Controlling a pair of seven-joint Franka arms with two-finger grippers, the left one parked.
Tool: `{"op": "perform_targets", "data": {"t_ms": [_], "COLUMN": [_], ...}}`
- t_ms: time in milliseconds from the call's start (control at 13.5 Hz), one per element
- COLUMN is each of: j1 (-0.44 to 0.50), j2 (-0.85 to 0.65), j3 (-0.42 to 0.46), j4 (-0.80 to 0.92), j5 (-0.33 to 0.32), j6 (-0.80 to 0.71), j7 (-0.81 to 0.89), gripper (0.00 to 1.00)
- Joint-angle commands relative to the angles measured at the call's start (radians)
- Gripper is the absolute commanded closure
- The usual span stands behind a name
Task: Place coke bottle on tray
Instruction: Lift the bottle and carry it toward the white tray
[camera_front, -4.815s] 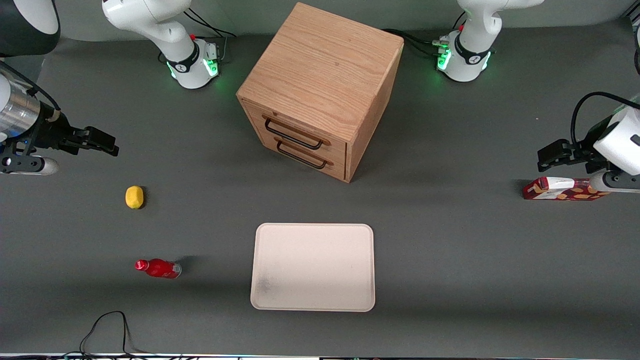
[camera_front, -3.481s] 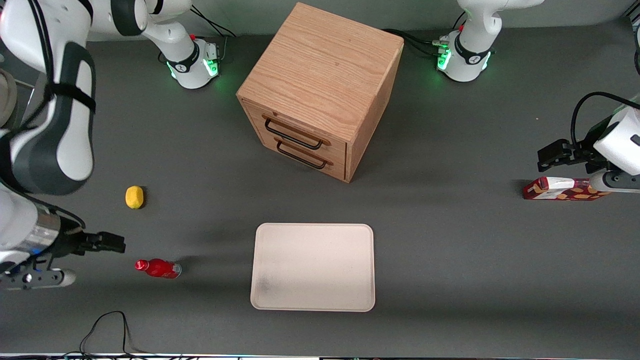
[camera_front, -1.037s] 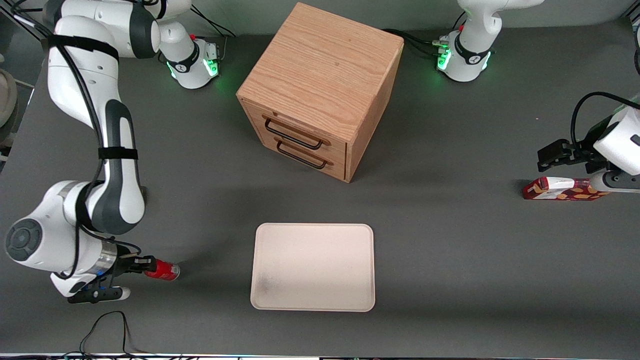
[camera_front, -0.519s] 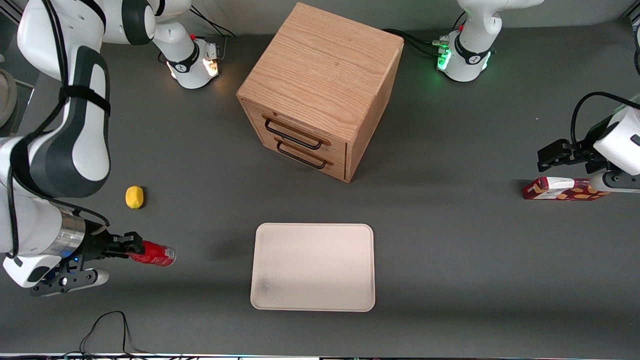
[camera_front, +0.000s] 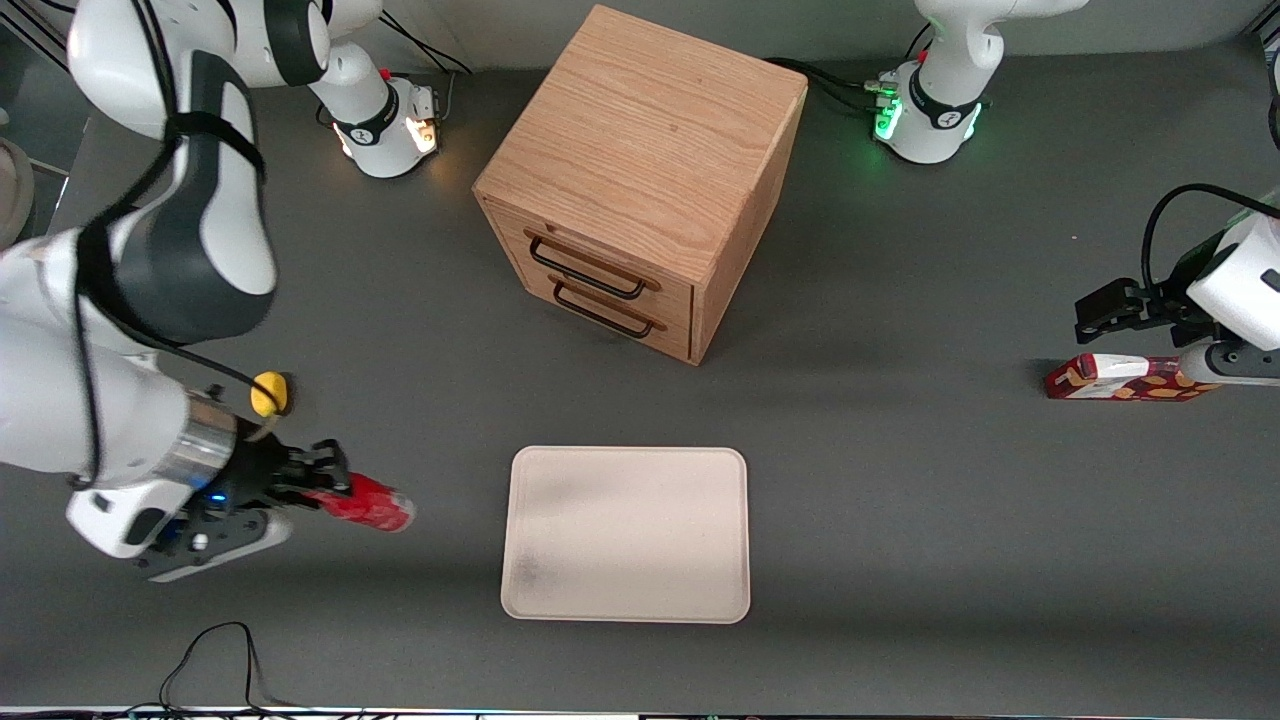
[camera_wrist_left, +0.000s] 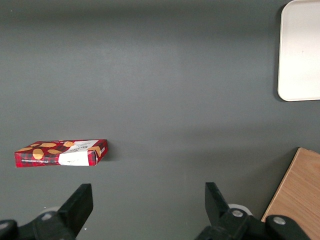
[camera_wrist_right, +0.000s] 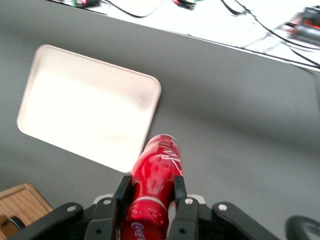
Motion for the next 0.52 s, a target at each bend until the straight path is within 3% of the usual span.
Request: {"op": "perform_targets", "data": {"t_ms": [0, 148, 444], "j1": [0.025, 0.058, 0.059], "j2": [0.084, 0.141, 0.238], "j3": [0.043, 0.055, 0.106], "j4": [0.047, 0.047, 0.046], "j5": [-0.034, -0.105, -0.119], "j6": [0.110, 0.182, 0.352], "j7": [0.032, 0.042, 0.056], "gripper": [1.00, 1.00, 1.00]}}
